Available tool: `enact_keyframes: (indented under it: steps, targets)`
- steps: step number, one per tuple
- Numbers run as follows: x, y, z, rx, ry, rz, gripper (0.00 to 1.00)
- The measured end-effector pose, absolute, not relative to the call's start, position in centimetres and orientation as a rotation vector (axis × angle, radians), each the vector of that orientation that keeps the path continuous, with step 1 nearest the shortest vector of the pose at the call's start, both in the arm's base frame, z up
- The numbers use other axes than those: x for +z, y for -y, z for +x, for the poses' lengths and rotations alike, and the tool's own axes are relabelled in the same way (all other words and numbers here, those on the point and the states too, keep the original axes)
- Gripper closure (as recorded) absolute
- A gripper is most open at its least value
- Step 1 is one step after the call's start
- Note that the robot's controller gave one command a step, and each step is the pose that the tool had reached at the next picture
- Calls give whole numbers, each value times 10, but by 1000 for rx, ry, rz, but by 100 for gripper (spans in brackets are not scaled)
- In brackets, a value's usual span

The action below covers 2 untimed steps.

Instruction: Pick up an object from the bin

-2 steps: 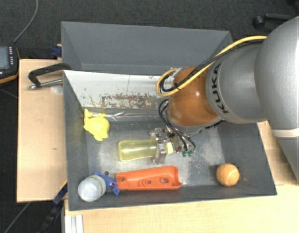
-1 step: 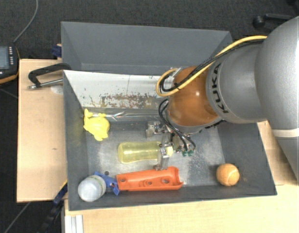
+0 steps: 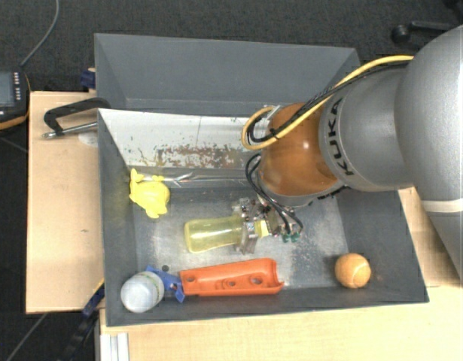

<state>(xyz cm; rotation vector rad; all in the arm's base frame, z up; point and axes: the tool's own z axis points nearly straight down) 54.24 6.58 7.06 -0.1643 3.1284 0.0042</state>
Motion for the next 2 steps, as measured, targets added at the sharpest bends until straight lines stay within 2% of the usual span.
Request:
enact_keyframes:
  steps: [1,2]
  targets:
    - [71,-66,542,4,-3128,-164,100]
    - [165,-66,560,6,-3124,-145,100]
